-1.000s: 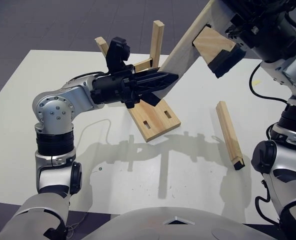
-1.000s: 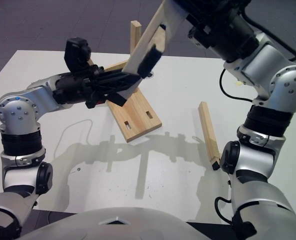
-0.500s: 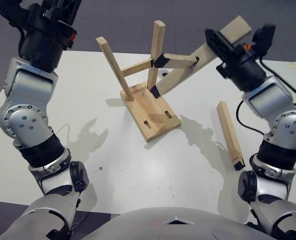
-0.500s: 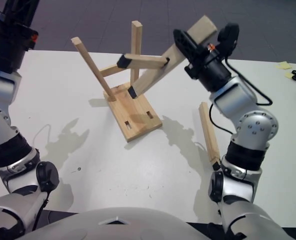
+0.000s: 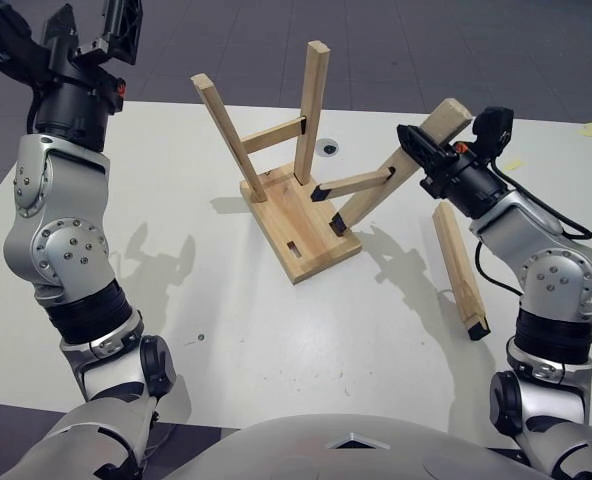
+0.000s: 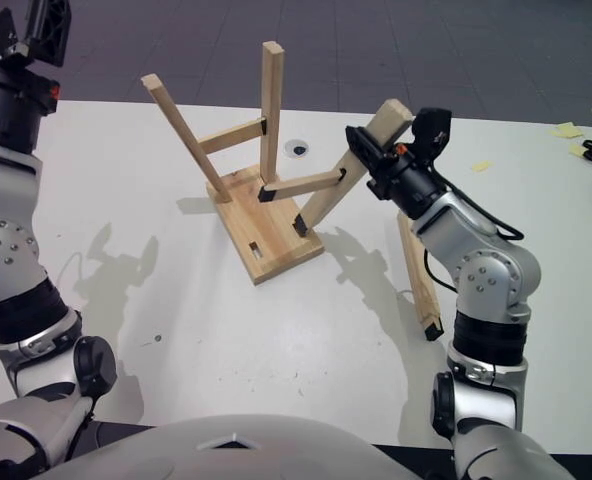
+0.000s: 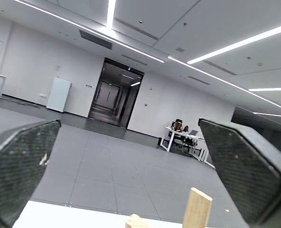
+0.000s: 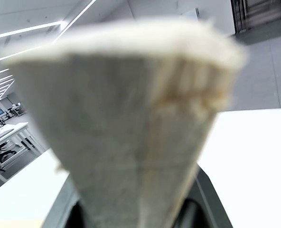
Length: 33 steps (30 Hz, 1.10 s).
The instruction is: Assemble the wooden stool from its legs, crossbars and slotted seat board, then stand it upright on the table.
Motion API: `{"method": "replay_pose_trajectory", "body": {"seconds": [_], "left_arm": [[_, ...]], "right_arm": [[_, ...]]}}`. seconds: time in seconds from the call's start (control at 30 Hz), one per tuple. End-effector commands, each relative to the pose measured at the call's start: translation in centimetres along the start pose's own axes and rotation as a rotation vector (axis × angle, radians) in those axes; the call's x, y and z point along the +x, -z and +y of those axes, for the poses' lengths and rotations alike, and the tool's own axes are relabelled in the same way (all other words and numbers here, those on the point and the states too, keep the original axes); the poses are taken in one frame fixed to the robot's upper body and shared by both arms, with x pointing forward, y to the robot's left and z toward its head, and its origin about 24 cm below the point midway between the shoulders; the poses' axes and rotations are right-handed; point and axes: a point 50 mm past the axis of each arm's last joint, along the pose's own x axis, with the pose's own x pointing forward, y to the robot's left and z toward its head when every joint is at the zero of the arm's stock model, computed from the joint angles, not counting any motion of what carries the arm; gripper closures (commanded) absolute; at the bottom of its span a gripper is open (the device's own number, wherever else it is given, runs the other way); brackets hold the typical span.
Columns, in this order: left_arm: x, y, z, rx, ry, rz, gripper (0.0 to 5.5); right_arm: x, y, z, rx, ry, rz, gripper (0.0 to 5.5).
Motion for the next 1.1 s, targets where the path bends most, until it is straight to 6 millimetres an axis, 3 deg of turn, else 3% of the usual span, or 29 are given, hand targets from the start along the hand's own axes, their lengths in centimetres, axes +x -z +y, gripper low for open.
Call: {"method": "replay_pose_trajectory", "body": {"seconds": [0.03, 0.4, 0.63, 0.83, 0.93, 1.03, 1.1], "left_arm": [[0.1, 0.2, 0.5, 0.011, -0.038, 0.004, 0.1], [0.1, 1.1, -0.1, -0.009, -0.02, 0.027, 0.1], [0.0, 1.4, -0.1, 0.016, -0.02, 0.038, 0.1], [-0.2, 2.0, -0.5, 0.061, -0.012, 0.06, 0.1], [-0.1, 2.2, -0.7, 0.07, -0.005, 0.062, 0.1], [-0.1, 2.3, -0.5, 0.076, -0.007, 0.062, 0.1], [-0.1, 2.3, -0.5, 0.072, -0.003, 0.068, 0.1]], "right_arm": [[0.1, 0.5, 0.1, -0.011, -0.007, 0.022, 4.48], [1.0, 0.7, -0.2, -0.053, 0.017, -0.003, 4.48], [-0.1, 3.8, -1.4, -0.18, 0.168, 0.232, 4.48], [-0.7, 4.3, -1.9, -0.359, 0.311, 0.368, 4.46], [-1.1, 4.7, -2.3, -0.353, 0.367, 0.406, 4.46], [-1.3, 4.4, -2.4, -0.323, 0.363, 0.37, 4.46], [-0.8, 3.3, -1.9, -0.287, 0.291, 0.263, 4.46]]}}
